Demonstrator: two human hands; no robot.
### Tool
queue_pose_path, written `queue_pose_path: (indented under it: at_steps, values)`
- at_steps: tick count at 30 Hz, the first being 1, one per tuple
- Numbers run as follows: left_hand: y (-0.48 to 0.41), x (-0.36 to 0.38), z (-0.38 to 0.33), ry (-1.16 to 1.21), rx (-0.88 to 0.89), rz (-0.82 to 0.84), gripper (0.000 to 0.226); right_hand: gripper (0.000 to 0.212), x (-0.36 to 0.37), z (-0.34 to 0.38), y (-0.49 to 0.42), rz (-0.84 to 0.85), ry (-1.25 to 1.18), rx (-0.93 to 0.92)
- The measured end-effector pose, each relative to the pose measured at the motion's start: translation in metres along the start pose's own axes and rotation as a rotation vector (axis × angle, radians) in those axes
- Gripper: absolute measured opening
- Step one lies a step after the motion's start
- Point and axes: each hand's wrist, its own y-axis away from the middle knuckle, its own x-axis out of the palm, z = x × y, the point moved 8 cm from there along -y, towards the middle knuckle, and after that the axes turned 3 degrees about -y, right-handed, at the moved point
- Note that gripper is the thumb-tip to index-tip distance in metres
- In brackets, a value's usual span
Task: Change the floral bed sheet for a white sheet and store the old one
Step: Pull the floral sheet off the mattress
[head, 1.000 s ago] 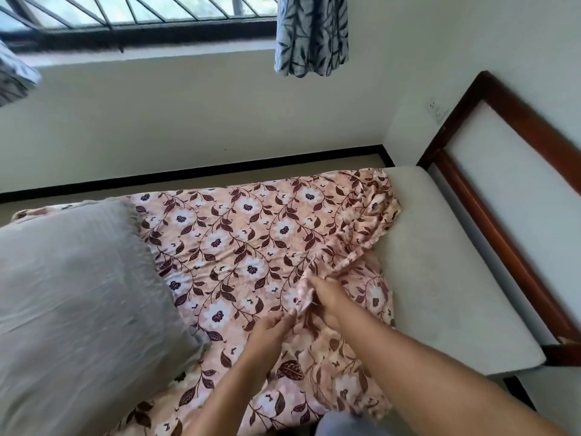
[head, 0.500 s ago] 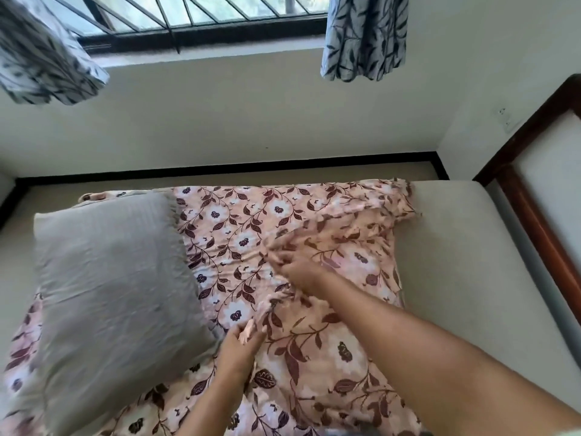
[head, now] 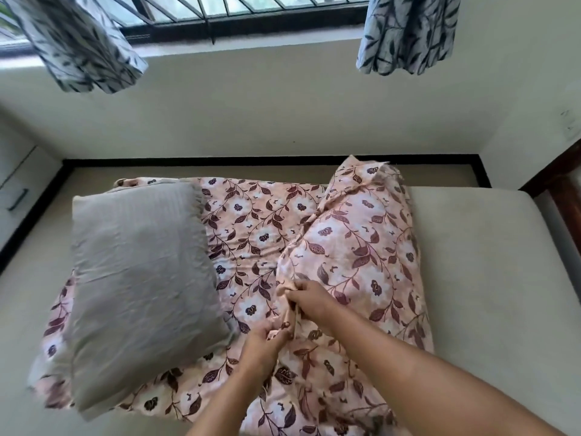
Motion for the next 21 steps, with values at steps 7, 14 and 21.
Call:
queue_pose_path:
  at_steps: [7, 14, 21]
  values:
    - [0.001, -0.01, 0.003, -0.059, 0.024, 0.061, 0.023, 0.024, -0.007, -0.023, -0.019, -0.247, -0.27, 0.261]
    - [-0.015, -0.055, 0.021, 0.011, 0.039, 0.066, 0.028, 0.03, 0.03, 0.013, -0.052, -0.35, -0.052, 0.202]
    - [-0.055, -0.161, 0.074, 0.147, 0.024, -0.11, 0.037, 0.032, 0.171, 0.069, -0.101, -0.292, 0.303, 0.021]
